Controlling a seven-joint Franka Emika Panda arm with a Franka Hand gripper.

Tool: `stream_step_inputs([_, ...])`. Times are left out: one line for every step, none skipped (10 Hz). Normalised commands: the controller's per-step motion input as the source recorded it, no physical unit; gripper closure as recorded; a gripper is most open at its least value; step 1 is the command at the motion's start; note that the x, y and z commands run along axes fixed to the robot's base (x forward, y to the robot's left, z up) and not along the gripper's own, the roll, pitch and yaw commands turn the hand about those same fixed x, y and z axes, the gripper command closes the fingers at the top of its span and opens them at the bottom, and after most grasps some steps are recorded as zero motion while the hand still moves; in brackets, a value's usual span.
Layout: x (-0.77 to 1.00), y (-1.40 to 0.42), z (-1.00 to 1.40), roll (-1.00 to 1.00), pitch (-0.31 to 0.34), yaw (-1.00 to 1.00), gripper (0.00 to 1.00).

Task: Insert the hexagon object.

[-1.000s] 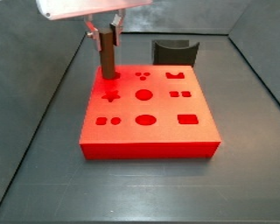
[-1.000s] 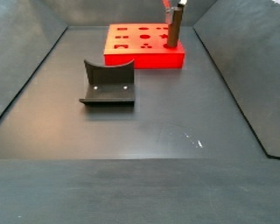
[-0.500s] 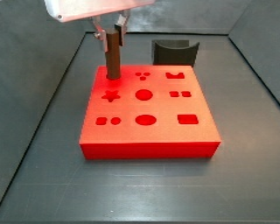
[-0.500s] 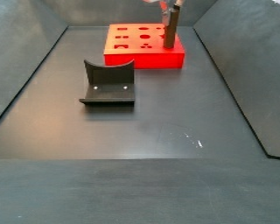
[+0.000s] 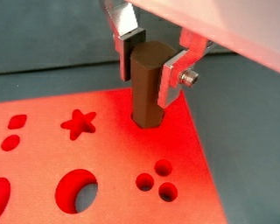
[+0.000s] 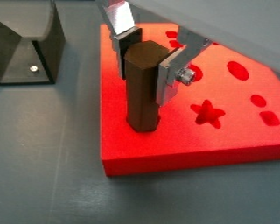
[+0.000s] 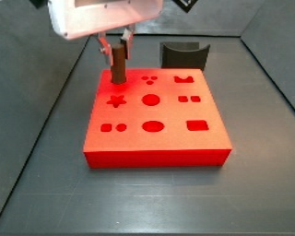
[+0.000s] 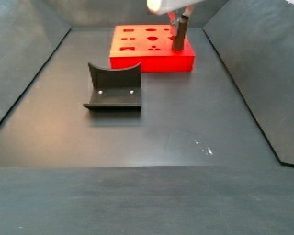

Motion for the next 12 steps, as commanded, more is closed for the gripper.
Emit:
stream_step_inputs([0.0, -0.05, -0.61, 0.17, -0.256, 0.01, 1.0])
stream_step_inputs([0.0, -0.01, -0.54, 0.17, -0.287, 0.07, 1.0])
stream_step_inputs([0.0, 0.0, -0.47, 0.22, -0.289, 0.09, 1.0])
stream_step_inputs([0.0, -0.15, -0.22, 0.49, -0.183, 0.03, 1.0])
stream_step_inputs([0.0, -0.33, -0.01, 0.5, -0.044, 0.0, 1.0])
stream_step_inputs([0.0, -0.34, 0.0, 0.5, 0.0, -0.03, 1.0])
stream_step_inputs([0.03, 0.0, -0.26, 0.25, 0.081, -0.13, 1.0])
stream_step_inputs([-0.03, 0.0, -0.25, 0.03, -0.03, 0.0, 1.0])
stream_step_inputs([0.0, 0.0, -0.04, 0.02, 0.0, 0.0, 1.0])
stream_step_inputs([0.0, 0.0, -0.1, 0.01, 0.0, 0.0, 1.0])
stream_step_inputs([0.0, 0.0, -0.36, -0.01, 0.0, 0.0, 1.0])
stream_step_inputs([0.0, -0.03, -0.73, 0.0, 0.0, 0.0, 1.0])
